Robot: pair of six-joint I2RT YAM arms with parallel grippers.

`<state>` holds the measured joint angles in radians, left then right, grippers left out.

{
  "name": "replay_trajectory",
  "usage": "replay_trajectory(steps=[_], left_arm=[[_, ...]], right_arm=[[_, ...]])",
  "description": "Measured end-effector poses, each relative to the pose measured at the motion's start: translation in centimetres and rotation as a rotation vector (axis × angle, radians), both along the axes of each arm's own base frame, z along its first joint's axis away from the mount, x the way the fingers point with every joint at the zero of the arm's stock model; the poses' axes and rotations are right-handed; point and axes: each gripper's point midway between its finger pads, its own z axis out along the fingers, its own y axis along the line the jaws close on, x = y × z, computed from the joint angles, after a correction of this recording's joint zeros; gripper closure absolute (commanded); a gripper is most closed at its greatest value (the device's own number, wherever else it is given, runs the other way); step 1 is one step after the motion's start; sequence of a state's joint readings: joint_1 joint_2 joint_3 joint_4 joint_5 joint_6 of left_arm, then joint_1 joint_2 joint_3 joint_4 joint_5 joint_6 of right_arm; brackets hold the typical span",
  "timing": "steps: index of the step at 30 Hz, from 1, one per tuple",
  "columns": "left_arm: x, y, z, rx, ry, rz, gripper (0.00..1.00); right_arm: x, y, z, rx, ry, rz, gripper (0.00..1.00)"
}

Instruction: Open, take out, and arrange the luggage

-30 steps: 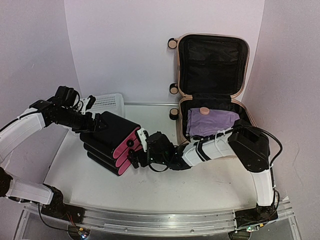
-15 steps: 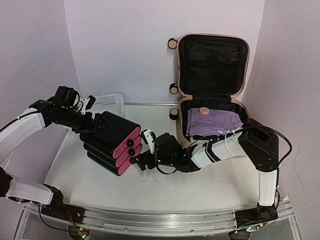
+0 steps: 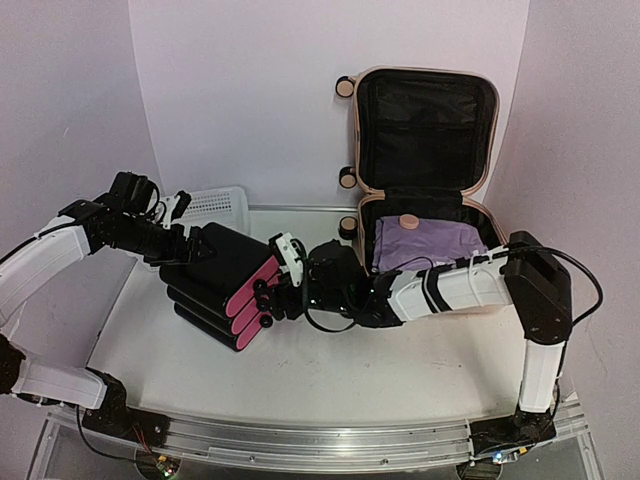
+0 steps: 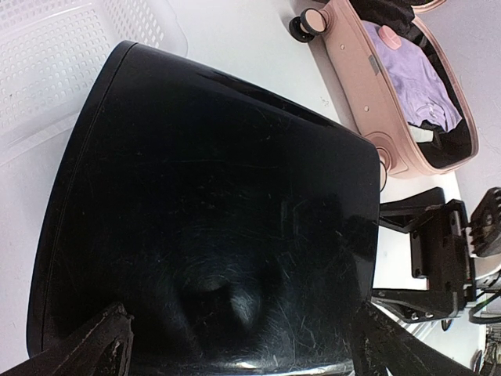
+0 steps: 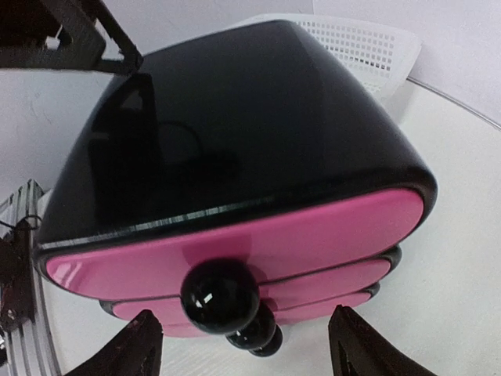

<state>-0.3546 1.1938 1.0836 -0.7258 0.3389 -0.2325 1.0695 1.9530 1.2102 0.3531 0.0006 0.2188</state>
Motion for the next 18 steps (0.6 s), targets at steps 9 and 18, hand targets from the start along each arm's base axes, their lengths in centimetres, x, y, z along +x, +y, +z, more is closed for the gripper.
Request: replay_trajectory(steps=[9, 18], left_arm=[[-0.2, 0.1, 0.0, -0.001, -0.001, 0.001, 0.02], [-0.2, 0.1, 0.0, -0.001, 0.001, 0.001, 0.02]], right_arm=[[0.9, 2.2, 1.3, 0.034, -0.015, 0.014, 0.47], [0.8, 2.3, -0.2, -0.004, 0.005, 0.021, 0.66]])
